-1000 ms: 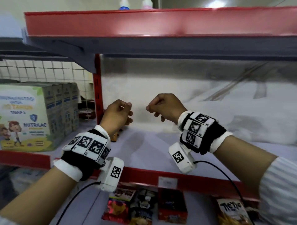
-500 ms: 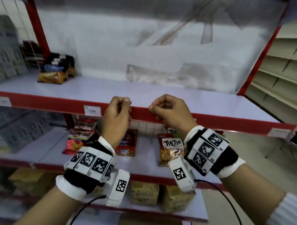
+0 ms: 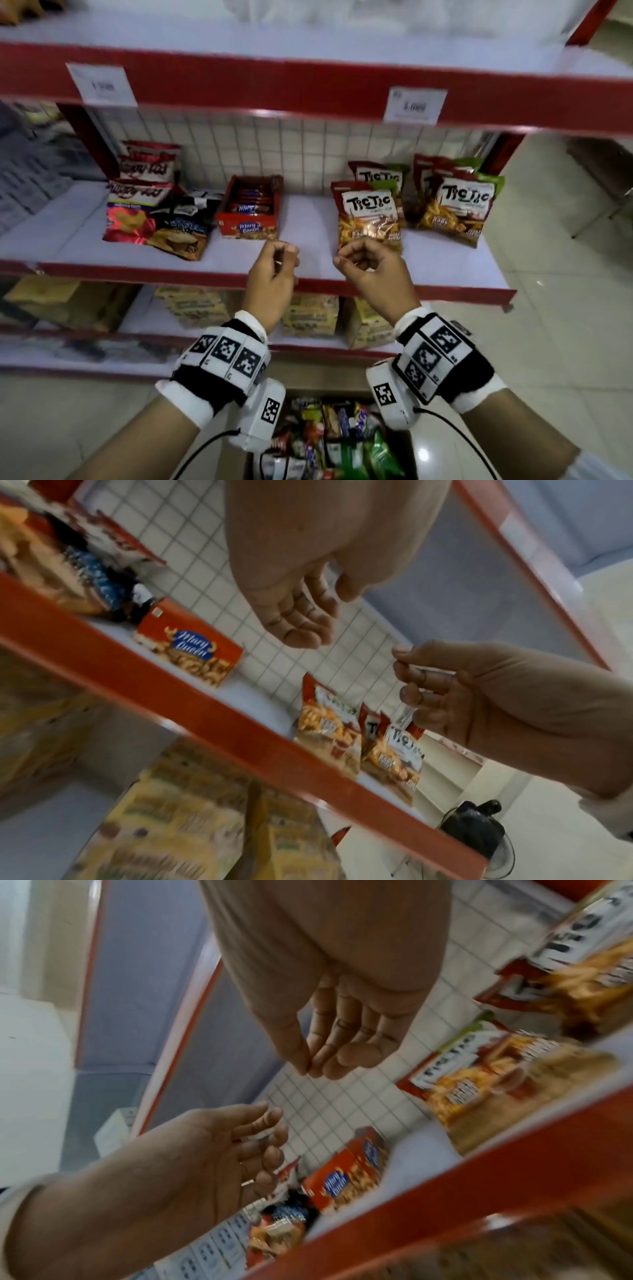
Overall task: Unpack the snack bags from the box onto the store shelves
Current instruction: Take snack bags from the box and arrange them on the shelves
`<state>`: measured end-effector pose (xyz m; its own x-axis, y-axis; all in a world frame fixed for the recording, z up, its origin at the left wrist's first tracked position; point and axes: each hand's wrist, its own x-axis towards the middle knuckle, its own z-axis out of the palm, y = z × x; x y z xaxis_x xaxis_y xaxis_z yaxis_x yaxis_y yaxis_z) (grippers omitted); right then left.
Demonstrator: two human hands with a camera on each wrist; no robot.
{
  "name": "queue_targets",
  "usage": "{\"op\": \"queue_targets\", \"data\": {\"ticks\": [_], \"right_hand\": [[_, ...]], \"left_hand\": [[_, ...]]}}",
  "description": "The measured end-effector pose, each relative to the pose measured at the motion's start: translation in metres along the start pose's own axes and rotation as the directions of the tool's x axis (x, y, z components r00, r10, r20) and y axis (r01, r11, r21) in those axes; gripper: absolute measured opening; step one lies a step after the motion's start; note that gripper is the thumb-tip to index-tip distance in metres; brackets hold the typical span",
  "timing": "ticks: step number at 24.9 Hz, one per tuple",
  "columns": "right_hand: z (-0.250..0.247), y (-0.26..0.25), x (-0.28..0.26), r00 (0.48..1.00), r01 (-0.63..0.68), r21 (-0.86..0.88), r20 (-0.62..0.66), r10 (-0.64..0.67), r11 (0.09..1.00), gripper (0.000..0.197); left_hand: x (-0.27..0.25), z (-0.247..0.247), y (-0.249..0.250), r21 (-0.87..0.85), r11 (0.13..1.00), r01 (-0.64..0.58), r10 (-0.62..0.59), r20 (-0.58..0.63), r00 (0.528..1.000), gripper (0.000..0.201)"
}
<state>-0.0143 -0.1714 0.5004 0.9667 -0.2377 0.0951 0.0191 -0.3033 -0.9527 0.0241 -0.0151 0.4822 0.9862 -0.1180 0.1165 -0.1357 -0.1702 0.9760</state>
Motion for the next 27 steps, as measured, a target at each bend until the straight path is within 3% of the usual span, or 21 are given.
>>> {"op": "queue_targets", "data": {"ticks": [5, 8, 16, 21, 24, 27], "right_hand": [[0.038, 0.109, -0.024, 0.991, -0.136, -0.015, -0.005, 0.136, 0.991, 0.011], [0.055, 0.183, -0.039, 0.980, -0.195, -0.077, 0.008, 0.196, 0.978, 0.016], [0.123, 0.382, -0.068, 0.951, -0.197, -0.207, 0.198, 0.239, 0.958, 0.027], [0.180, 0.475, -0.080, 0.892, -0.128, -0.327, 0.375, 0.253, 0.936, 0.007], [0.206, 0.513, -0.092, 0.818, -0.016, -0.381, 0.527, 0.231, 0.925, 0.013], [0.228, 0.539, -0.100, 0.633, 0.185, -0.527, 0.710, 0.310, 0.830, 0.029]], "left_hand": [[-0.013, 0.015, -0.108, 0.078, 0.988, 0.132, -0.139, 0.090, 0.986, 0.018], [-0.027, 0.029, -0.180, 0.124, 0.975, 0.182, -0.197, 0.120, 0.973, 0.008], [-0.060, 0.052, -0.376, 0.162, 0.934, 0.318, -0.345, 0.180, 0.921, 0.010], [-0.067, 0.049, -0.470, 0.237, 0.910, 0.339, -0.392, 0.230, 0.891, 0.019], [-0.072, 0.041, -0.506, 0.307, 0.904, 0.297, -0.385, 0.287, 0.877, 0.022], [-0.075, 0.032, -0.517, 0.254, 0.921, 0.294, -0.362, 0.284, 0.888, 0.020]]}}
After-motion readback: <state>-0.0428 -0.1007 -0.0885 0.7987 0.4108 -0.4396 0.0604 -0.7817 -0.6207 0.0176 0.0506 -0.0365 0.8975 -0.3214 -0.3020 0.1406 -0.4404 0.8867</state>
